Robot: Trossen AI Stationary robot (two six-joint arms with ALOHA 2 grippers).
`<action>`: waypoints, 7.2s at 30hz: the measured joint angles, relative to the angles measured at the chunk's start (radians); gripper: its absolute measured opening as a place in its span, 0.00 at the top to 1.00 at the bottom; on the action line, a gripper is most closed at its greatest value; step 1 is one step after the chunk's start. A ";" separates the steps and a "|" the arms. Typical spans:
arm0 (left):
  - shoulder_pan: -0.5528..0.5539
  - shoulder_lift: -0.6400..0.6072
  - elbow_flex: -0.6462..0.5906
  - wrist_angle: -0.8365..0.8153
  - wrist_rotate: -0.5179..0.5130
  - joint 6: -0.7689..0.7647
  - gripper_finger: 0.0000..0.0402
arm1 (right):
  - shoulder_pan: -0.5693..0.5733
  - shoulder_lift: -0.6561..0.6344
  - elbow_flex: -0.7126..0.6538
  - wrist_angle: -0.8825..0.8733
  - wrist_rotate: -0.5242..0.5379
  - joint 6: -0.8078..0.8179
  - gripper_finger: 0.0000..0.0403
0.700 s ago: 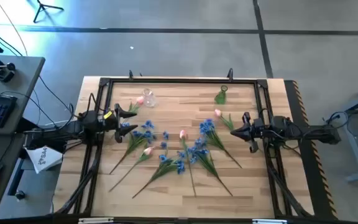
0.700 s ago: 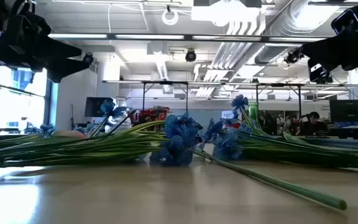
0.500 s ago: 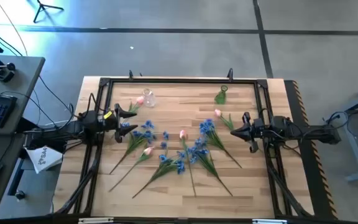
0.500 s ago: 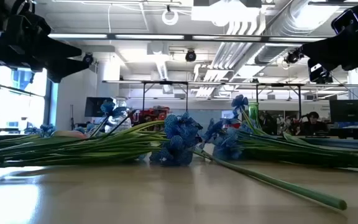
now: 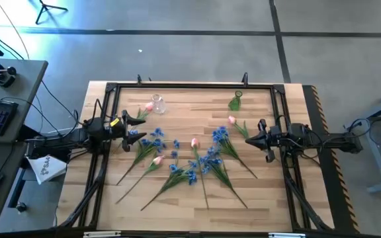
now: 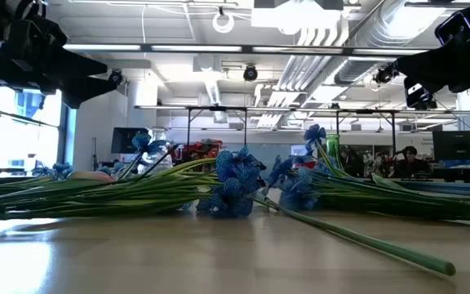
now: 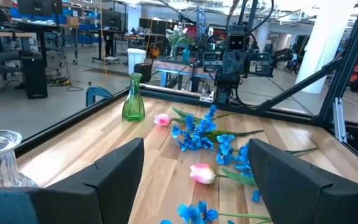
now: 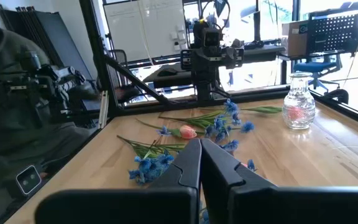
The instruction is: Sort flowers into vase by color
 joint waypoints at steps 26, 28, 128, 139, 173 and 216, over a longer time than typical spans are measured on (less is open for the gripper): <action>0.000 0.000 0.000 0.000 0.000 0.000 0.32 | 0.000 0.000 0.000 0.000 0.000 0.000 1.00; 0.000 0.000 0.000 0.000 0.000 0.000 0.32 | 0.000 0.000 0.000 0.000 0.005 -0.001 1.00; 0.000 0.000 0.000 0.039 -0.237 -0.125 0.32 | -0.527 0.988 0.693 0.173 0.449 -0.176 1.00; 0.000 0.000 0.000 0.046 -0.237 -0.125 0.32 | -0.588 0.988 0.584 0.247 0.440 -0.029 1.00; 0.000 0.001 0.000 0.041 -0.239 -0.159 0.32 | -0.539 0.988 1.040 -0.771 0.431 0.281 0.43; -0.428 1.142 0.688 -1.068 0.137 -0.999 0.32 | -0.269 1.443 0.651 0.250 0.307 -0.187 0.30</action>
